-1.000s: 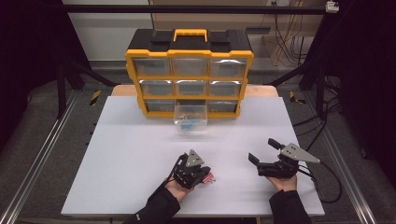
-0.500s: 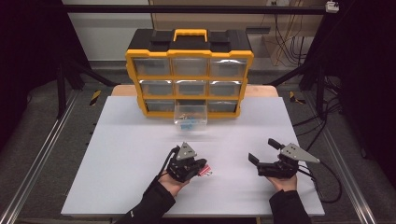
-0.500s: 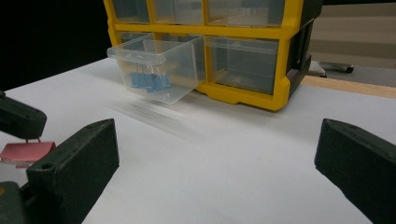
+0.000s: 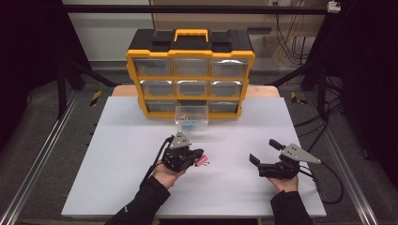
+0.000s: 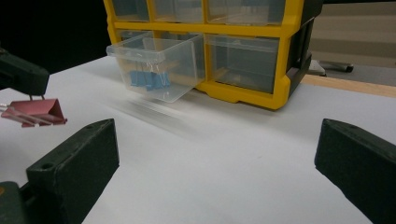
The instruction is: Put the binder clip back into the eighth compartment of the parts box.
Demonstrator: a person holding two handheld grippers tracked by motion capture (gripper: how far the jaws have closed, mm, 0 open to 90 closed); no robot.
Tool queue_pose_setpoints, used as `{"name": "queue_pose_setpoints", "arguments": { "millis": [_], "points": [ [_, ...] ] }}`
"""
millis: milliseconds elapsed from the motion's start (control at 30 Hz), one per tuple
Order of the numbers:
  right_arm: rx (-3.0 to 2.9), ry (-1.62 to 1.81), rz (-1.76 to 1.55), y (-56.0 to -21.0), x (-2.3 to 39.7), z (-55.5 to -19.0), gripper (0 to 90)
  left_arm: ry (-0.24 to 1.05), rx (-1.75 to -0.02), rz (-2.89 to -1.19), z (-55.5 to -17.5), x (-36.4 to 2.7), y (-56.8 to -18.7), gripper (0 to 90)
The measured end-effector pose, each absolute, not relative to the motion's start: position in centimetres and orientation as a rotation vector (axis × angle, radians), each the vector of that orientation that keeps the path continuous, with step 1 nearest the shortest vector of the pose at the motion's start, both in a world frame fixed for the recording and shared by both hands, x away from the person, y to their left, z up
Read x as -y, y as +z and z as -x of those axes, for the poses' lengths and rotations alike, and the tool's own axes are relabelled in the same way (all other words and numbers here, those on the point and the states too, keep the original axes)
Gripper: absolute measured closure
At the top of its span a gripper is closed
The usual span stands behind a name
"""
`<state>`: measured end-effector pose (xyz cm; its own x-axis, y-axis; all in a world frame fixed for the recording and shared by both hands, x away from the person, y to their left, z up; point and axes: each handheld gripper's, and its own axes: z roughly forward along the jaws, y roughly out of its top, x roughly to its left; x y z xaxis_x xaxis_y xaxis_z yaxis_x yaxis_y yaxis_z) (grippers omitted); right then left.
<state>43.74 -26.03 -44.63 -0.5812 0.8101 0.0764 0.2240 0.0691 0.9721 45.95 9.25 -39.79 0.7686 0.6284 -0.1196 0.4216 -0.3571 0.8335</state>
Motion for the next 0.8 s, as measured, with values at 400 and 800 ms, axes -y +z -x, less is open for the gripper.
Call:
{"name": "queue_pose_setpoints", "arguments": {
  "millis": [400, 800],
  "points": [
    [-1.854, 1.539, -1.024, -44.6, 26.0, -43.7, 0.4, 0.314, -0.778, -1.958, -48.0, -9.8, -36.7, 88.0],
    [-1.853, 1.538, -1.033, -44.6, 26.0, -43.8, 0.3, 0.362, -0.780, -1.947, -50.2, -9.4, -34.7, 88.1]
  ]
}}
